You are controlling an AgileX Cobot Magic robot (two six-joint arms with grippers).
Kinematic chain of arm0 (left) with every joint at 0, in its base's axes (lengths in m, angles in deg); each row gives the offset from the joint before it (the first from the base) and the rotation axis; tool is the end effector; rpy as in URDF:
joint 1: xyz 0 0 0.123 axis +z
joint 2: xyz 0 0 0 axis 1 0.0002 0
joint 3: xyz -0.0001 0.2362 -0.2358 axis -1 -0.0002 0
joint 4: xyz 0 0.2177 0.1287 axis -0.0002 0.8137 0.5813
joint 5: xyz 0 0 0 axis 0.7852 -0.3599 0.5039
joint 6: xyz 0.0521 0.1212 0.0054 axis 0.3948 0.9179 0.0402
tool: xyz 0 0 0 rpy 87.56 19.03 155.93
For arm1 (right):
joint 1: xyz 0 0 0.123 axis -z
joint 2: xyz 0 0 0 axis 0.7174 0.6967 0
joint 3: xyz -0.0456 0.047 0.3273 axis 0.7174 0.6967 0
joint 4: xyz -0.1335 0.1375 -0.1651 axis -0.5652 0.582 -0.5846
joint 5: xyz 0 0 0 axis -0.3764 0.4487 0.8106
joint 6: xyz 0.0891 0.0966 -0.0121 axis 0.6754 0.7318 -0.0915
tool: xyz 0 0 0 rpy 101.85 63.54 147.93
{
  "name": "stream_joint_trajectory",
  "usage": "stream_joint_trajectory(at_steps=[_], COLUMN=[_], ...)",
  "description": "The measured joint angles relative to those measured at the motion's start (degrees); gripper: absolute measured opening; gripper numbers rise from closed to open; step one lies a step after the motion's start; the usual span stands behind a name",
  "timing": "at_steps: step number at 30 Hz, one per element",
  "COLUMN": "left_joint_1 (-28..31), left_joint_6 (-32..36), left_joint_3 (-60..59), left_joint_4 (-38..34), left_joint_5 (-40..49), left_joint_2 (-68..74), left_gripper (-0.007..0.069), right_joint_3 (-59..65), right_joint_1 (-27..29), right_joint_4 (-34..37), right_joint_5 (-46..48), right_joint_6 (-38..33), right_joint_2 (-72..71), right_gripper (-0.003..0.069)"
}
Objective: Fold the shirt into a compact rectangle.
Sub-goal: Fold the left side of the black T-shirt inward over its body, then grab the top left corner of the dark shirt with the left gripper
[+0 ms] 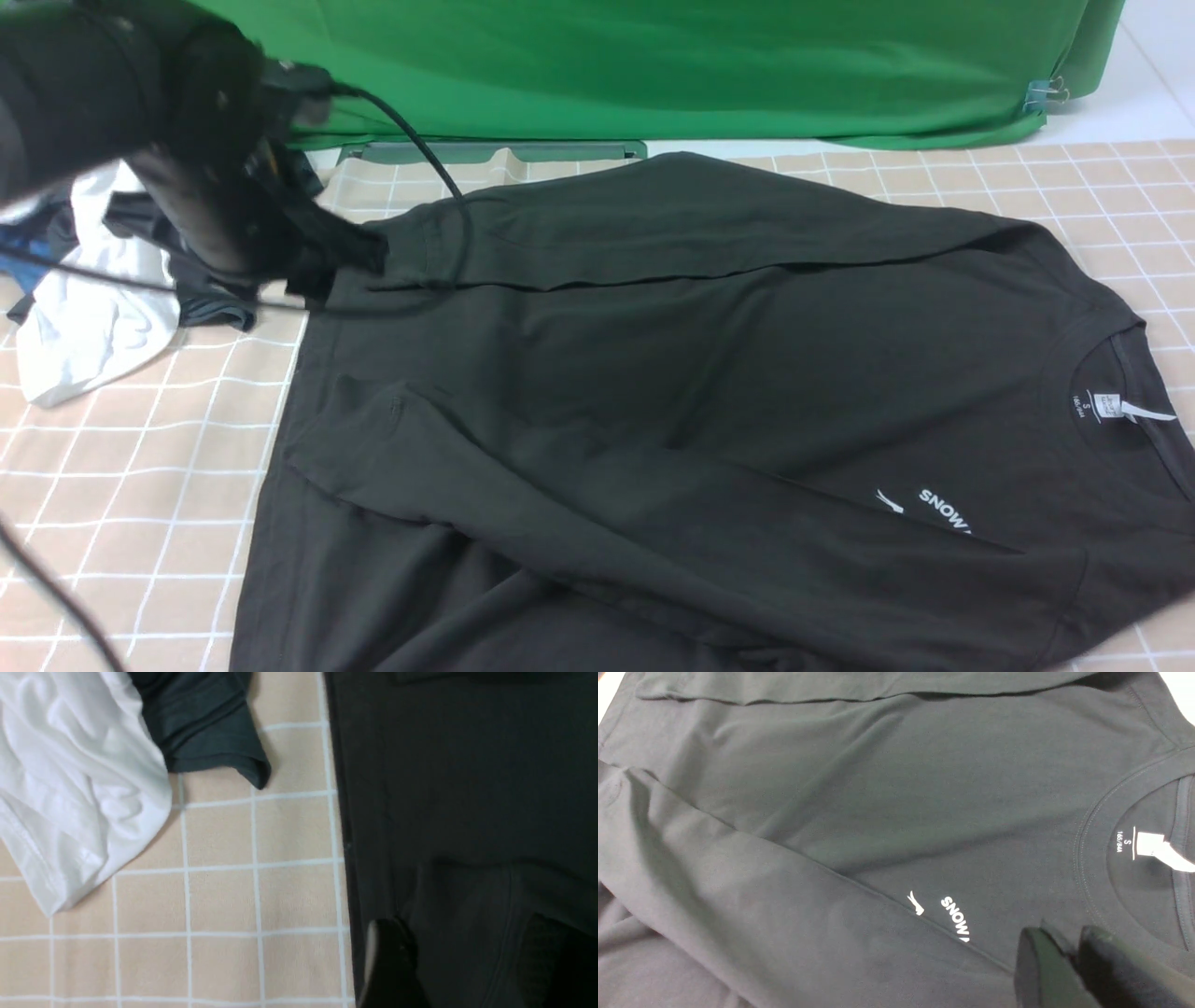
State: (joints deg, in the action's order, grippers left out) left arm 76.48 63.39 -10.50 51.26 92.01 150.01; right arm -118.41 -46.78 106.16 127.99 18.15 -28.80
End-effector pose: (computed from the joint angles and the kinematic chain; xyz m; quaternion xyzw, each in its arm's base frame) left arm 0.3789 -0.0668 0.2764 0.0352 0.9767 0.0514 0.2052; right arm 0.1349 0.0313 0.3321 -0.0288 0.8981 0.1157 0.4233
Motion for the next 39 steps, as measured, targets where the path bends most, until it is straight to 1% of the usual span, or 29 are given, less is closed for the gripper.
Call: stream_joint_trajectory(at_steps=[1,4,5,6,9,10,13,17,24,28,30,31,32,33,35,36,39], left_joint_1=[1.8,4.4,4.9,5.9,6.6,6.6,6.6,6.6,6.6,6.6,6.6,6.6,6.6,6.6,6.6,6.6,6.6], left_joint_6=[0.4,2.0,2.5,4.7,8.3,8.3,9.6,9.1,8.2,8.1,9.6,10.0,11.2,11.9,13.0,13.2,13.8], left_joint_3=[2.5,6.9,7.9,10.6,15.0,15.0,19.6,23.6,25.3,25.7,25.7,25.7,25.8,25.8,25.8,25.8,25.7], left_joint_4=[-2.3,-7.8,-8.6,-12.2,-15.8,-15.8,-17.0,-17.1,-17.2,-17.5,-17.5,-17.5,-17.4,-17.6,-18.0,-18.0,-17.4], left_joint_5=[-0.1,-1.0,-1.3,-2.1,-3.9,-3.9,-5.9,-6.3,-6.6,-7.3,-7.7,-7.7,-7.9,-7.9,-7.9,-7.6,-6.2], left_joint_2=[2.0,5.4,6.1,8.8,14.4,14.4,21.2,26.8,31.3,31.8,32.0,32.0,32.1,32.1,32.0,31.8,29.9], left_gripper=[0.0424,0.0457,0.0459,0.047,0.0472,0.0472,0.0472,0.0472,0.047,0.0447,0.0356,0.0323,0.0235,0.0163,0.0073,0.0052,0.005], right_joint_3=[0.0,0.0,0.0,0.0,0.0,0.0,0.0,0.0,0.0,0.0,0.0,0.0,0.0,0.0,0.0,0.0,0.0], right_joint_1=[0.0,0.0,0.0,0.0,0.0,0.0,0.0,0.0,0.0,0.0,0.0,0.0,0.0,0.0,0.0,0.0,0.0], right_joint_4=[0.0,0.1,0.1,0.1,0.1,0.1,0.1,0.1,0.1,0.1,0.1,0.1,0.1,0.1,0.1,0.1,0.1], right_joint_5=[0.0,0.0,0.0,0.0,0.0,0.0,0.0,0.0,0.0,0.0,0.0,0.0,0.0,0.0,0.0,0.0,0.1], right_joint_6=[0.0,0.0,0.0,0.0,0.0,0.0,0.0,0.0,0.0,0.0,0.0,0.0,0.0,0.0,0.0,0.0,0.0], right_joint_2=[0.0,0.0,0.0,0.0,0.0,0.0,0.0,0.0,0.0,0.0,0.0,0.0,0.0,0.0,0.0,0.0,0.0], right_gripper=[0.0144,0.0147,0.0148,0.0152,0.0155,0.0156,0.0162,0.0164,0.0165,0.0165,0.0165,0.0165,0.0165,0.0165,0.0165,0.0165,0.0167])
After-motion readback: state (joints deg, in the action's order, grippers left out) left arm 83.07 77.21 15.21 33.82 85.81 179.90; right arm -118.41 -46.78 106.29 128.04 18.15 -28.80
